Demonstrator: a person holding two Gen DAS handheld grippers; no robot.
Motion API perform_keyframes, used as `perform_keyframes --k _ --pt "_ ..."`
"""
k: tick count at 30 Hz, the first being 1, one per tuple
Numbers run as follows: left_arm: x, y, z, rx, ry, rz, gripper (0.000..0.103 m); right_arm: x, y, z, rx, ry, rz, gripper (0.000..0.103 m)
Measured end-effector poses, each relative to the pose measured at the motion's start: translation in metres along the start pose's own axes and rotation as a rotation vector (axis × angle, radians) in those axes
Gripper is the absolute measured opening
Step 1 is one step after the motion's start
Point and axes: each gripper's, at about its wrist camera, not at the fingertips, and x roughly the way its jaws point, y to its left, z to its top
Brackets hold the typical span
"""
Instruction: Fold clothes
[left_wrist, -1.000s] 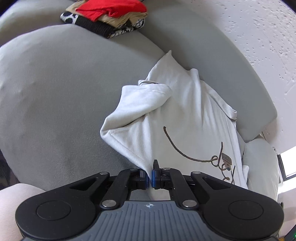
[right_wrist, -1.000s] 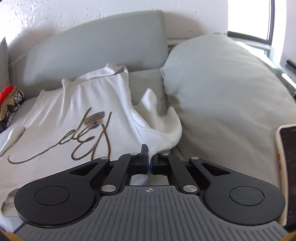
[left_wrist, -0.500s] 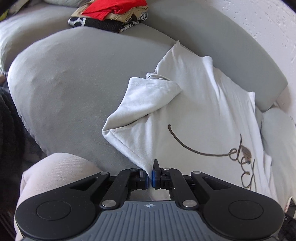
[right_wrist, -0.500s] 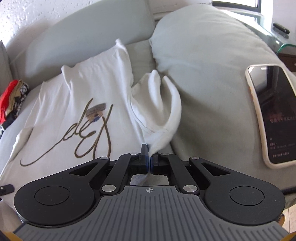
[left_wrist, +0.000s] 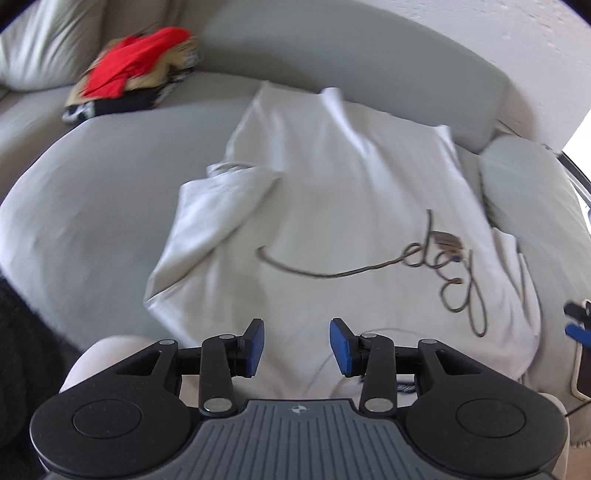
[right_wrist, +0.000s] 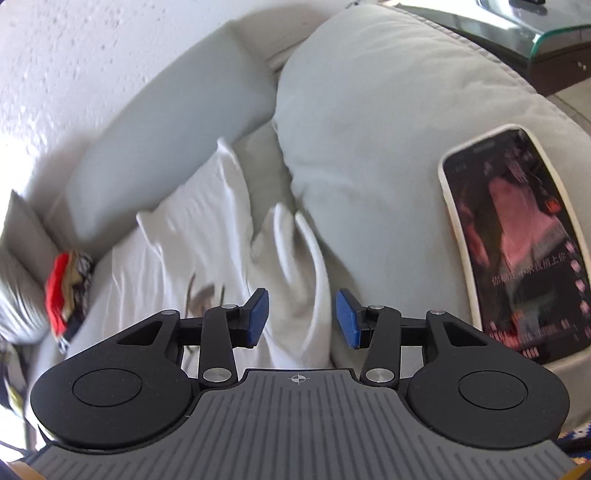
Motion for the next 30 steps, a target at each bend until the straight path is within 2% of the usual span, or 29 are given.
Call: perform_keyframes --k 6,9,11,14,15,17,18,20,26,27,30 --pt "0.034 -0.03 0.022 0.058 0.035 -0.007 0.039 0.057 -0.01 0.037 0.038 0.011 0.007 0.043" --pt "0.046 -0.031 0.029 0.058 0.045 -0.01 0.039 0.087 -0.008 0.048 -0.004 0.035 -0.011 0.041" --pt "0.053 -0.028 0.03 0.049 0.058 -0.012 0.039 0.105 -0.007 0.052 -0.041 0.055 -0.021 0.033" --pt "0.058 -0.023 0.029 0.034 0.076 -0.023 0.039 0.119 -0.002 0.053 -0.092 0.07 -0.014 0.033" --pt "0.059 -0.022 0.029 0.031 0.079 -0.024 0.039 0.122 0.001 0.052 -0.113 0.071 -0.017 0.027" --pt "0.06 -0.02 0.027 0.028 0.083 -0.026 0.039 0.126 0.007 0.049 -0.157 0.073 -0.056 0.006" --pt "0.06 -0.02 0.027 0.027 0.082 -0.027 0.039 0.124 0.008 0.047 -0.168 0.059 -0.078 0.002" --pt "0.057 -0.019 0.025 0.029 0.077 -0.03 0.039 0.111 0.008 0.043 -0.158 -0.006 -0.097 0.001" --pt "0.048 -0.014 0.018 0.032 0.061 -0.039 0.039 0.027 0.007 0.024 -0.112 -0.337 -0.3 0.001" --pt "0.049 -0.013 0.016 0.03 0.065 -0.039 0.04 0.021 0.004 0.021 -0.103 -0.356 -0.329 0.001" --pt "0.054 -0.016 0.009 0.043 0.087 -0.038 0.04 0.031 -0.003 0.014 -0.127 -0.321 -0.409 0.001"
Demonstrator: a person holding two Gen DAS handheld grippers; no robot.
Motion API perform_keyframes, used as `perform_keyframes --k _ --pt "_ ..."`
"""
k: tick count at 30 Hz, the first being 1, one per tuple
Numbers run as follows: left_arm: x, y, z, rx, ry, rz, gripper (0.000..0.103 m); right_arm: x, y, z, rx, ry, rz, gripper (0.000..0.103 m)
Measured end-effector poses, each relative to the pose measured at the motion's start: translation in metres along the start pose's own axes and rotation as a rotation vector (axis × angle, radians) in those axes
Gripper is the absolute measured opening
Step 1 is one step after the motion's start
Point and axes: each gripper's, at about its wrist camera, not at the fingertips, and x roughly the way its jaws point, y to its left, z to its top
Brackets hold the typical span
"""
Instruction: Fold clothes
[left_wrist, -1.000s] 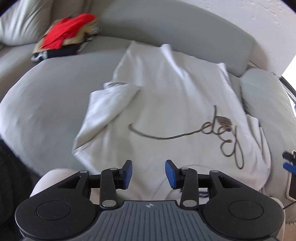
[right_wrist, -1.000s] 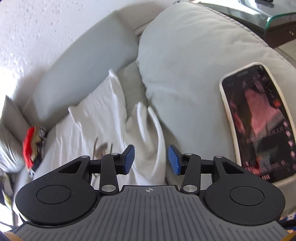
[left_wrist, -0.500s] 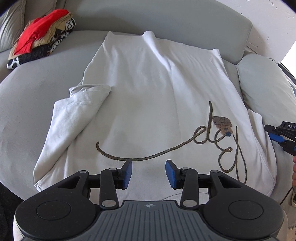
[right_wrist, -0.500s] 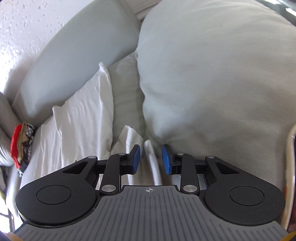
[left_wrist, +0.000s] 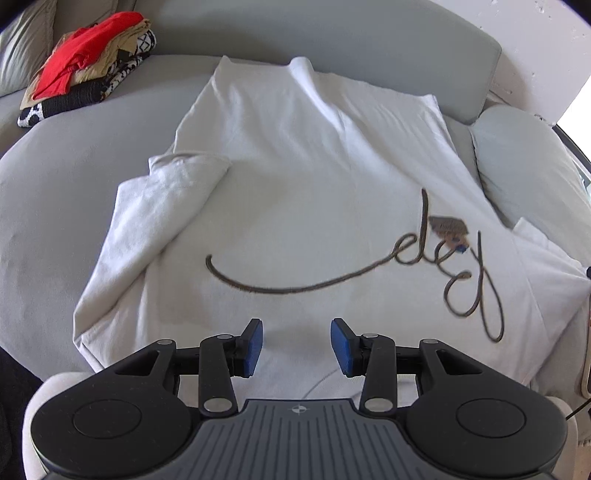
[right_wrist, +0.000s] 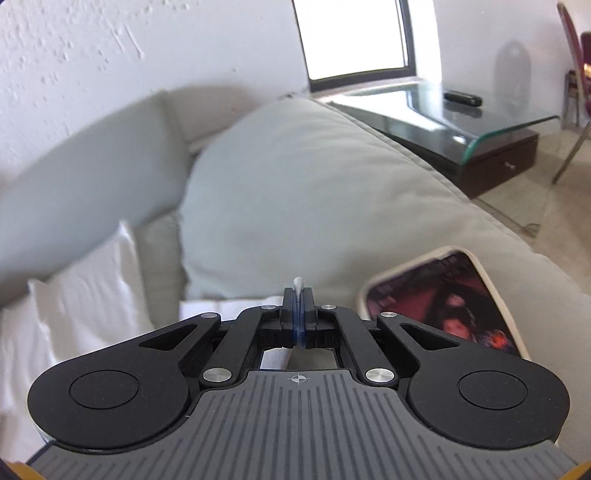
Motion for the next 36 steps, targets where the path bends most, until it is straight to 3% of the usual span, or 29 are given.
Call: perform_keyframes --k 2,3,6,9,11,14,15,20,23,26,30,32,33,36 --pt "0.003 -0.003 -0.003 0.023 0.001 0.01 0.041 0.009 0.001 -0.002 -0.006 0.035 -0.009 0.005" --pt "0.002 -0.005 -0.005 0.039 -0.002 0.02 0.041 0.01 0.0 -0.001 0.002 0.044 -0.002 0.013" --pt "-0.007 -0.004 -0.009 0.041 -0.015 0.016 0.044 -0.009 0.002 0.007 0.04 0.055 0.027 0.052" --pt "-0.018 0.0 -0.012 0.015 -0.04 0.018 0.045 -0.035 0.016 0.003 0.017 0.085 0.12 0.051" --pt "-0.024 0.001 -0.015 0.016 -0.062 0.024 0.045 -0.049 0.037 -0.011 -0.057 0.167 0.217 0.05" --pt "-0.026 0.002 -0.021 0.017 -0.07 0.04 0.045 -0.064 0.074 -0.047 -0.215 0.279 0.318 0.04" --pt "-0.026 0.002 -0.024 0.019 -0.066 0.048 0.045 -0.07 0.085 -0.057 -0.265 0.29 0.339 0.035" --pt "-0.027 -0.002 -0.038 0.068 -0.082 0.088 0.044 -0.098 0.119 -0.091 -0.478 0.255 0.395 0.034" --pt "-0.02 -0.009 -0.05 0.106 -0.041 0.052 0.039 -0.099 0.121 -0.101 -0.526 0.343 0.405 0.035" --pt "-0.02 -0.022 -0.064 0.187 -0.01 0.05 0.039 -0.098 0.11 -0.115 -0.523 0.445 0.363 0.035" --pt "-0.026 -0.021 -0.07 0.207 0.125 -0.012 0.036 -0.106 0.091 -0.11 -0.453 0.488 0.364 0.037" --pt "-0.038 -0.012 -0.064 0.164 0.098 -0.047 0.036 -0.115 0.087 -0.102 -0.413 0.459 0.387 0.045" --pt "-0.045 -0.005 -0.058 0.136 0.068 -0.056 0.037 -0.119 0.085 -0.097 -0.384 0.433 0.407 0.055" --pt "-0.063 0.028 -0.043 0.011 -0.034 -0.064 0.041 -0.12 0.087 -0.082 -0.261 0.433 0.489 0.059"
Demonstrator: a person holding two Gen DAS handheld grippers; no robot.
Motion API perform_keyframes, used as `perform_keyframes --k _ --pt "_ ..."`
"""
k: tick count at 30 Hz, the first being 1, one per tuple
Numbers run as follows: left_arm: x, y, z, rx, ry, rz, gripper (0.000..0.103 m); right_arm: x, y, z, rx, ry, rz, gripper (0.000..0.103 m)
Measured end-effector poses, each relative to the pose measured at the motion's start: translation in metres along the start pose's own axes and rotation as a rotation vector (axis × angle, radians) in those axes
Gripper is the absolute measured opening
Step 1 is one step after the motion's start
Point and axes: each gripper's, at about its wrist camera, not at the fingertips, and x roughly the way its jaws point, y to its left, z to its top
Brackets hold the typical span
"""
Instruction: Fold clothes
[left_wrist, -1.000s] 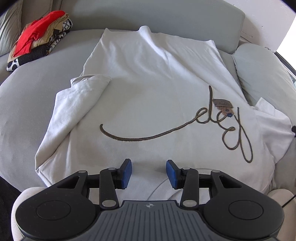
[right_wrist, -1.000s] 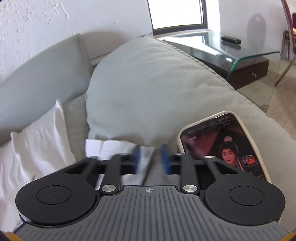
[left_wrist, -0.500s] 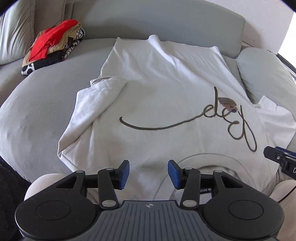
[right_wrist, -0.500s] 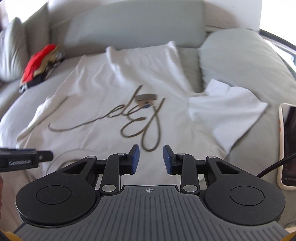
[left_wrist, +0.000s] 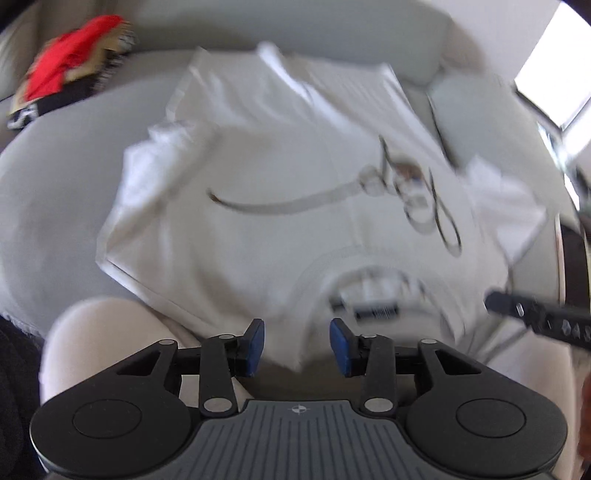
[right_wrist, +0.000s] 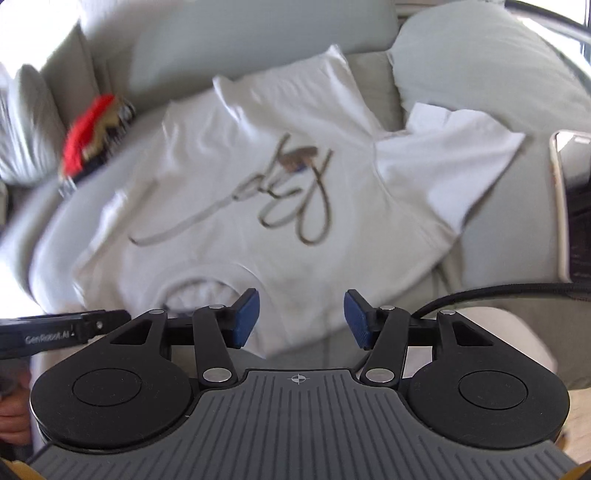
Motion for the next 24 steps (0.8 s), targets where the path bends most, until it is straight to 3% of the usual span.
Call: perform_keyframes --k 6,11,19,24 --pt "-0.004 0.113 0.03 -0.344 -0.122 0.022 0.039 0.001 0.02 0.017 0.067 -0.025 0.171 0.06" --pt "0.042 0.181 0.052 -0.503 -0.078 -0.064 0.039 0.012 0.032 0.031 0.186 -0.032 0.347 0.064" --pt "0.1 0.202 0.078 -0.631 -0.076 -0.271 0.039 0.034 0.028 0.036 0.296 -0.022 0.285 0.064" --pt "0.124 0.209 0.087 -0.689 -0.074 -0.328 0.03 0.033 0.018 0.033 0.327 -0.022 0.267 0.064"
